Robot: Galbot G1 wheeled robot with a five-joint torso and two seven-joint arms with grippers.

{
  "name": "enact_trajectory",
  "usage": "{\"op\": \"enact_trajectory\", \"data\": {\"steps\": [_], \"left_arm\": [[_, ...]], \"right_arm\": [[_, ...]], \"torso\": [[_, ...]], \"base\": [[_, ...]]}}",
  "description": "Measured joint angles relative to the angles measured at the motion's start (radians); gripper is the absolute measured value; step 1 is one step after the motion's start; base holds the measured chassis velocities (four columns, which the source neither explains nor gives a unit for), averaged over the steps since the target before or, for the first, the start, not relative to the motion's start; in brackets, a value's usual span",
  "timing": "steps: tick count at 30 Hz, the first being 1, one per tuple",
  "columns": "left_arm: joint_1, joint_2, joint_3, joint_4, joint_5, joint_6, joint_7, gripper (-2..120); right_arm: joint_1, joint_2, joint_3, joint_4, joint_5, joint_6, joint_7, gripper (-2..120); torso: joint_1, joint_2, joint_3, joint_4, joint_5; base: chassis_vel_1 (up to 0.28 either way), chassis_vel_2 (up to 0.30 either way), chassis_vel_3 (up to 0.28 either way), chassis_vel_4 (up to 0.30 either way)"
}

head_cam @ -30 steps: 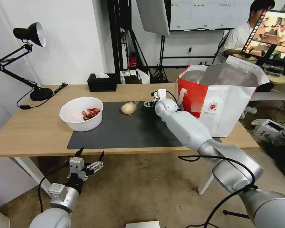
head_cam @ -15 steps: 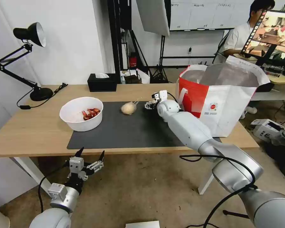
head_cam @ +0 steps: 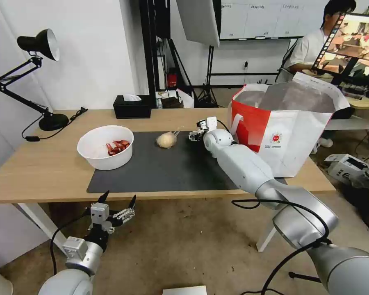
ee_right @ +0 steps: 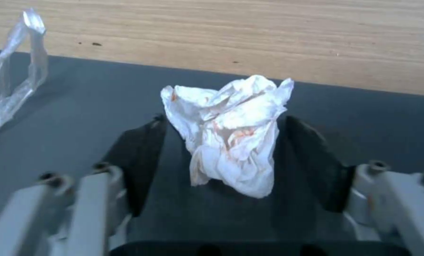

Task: Pick up the trash from the table and place it into the takeout bag.

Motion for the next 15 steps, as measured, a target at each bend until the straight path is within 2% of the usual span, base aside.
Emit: {"op": "enact_trajectory", "data": {"steps": [3, 8, 10, 11, 12, 13, 15], "left_arm": [[0.001, 0.0, 0.0, 0.0, -0.001, 0.0, 0.0, 100], [0.0, 0.0, 0.001, -0.002, -0.003, 0.0, 0.0, 100], [-0.002, 0.0, 0.003, -0.002, -0.003, 0.0, 0.0, 100], [-0.002, 0.0, 0.004, -0.002, -0.004, 0.0, 0.0, 100], [-0.002, 0.0, 0.005, -0.002, -0.004, 0.0, -0.001, 100], [-0.002, 0.0, 0.005, -0.002, -0.004, 0.0, -0.001, 100], [-0.003, 0.001, 0.005, -0.002, -0.005, 0.0, -0.001, 100]], "right_arm": [[-0.001, 0.002, 0.0, -0.001, 0.0, 0.0, 0.0, 51], [-0.001, 0.005, 0.002, -0.004, 0.001, 0.001, -0.001, 39], [-0.003, 0.005, 0.003, -0.004, 0.001, 0.002, -0.001, 28], [-0.003, 0.005, 0.003, -0.004, 0.001, 0.002, -0.001, 28], [-0.005, 0.004, 0.003, -0.003, 0.002, 0.003, -0.001, 20], [-0.005, 0.004, 0.003, -0.003, 0.002, 0.003, -0.001, 20], [-0.006, 0.002, 0.004, -0.002, 0.003, 0.003, 0.0, 10]], "torso": [[0.0, 0.0, 0.0, 0.0, 0.0], [0.0, 0.0, 0.0, 0.0, 0.0], [0.0, 0.0, 0.0, 0.0, 0.0], [0.0, 0.0, 0.0, 0.0, 0.0], [0.0, 0.0, 0.0, 0.0, 0.0], [0.0, 0.0, 0.0, 0.0, 0.0], [0.0, 0.0, 0.0, 0.0, 0.0]], "base": [[0.0, 0.0, 0.0, 0.0], [0.0, 0.0, 0.0, 0.0], [0.0, 0.0, 0.0, 0.0], [0.0, 0.0, 0.0, 0.0], [0.0, 0.0, 0.0, 0.0], [0.0, 0.0, 0.0, 0.0], [0.0, 0.0, 0.0, 0.0]]}}
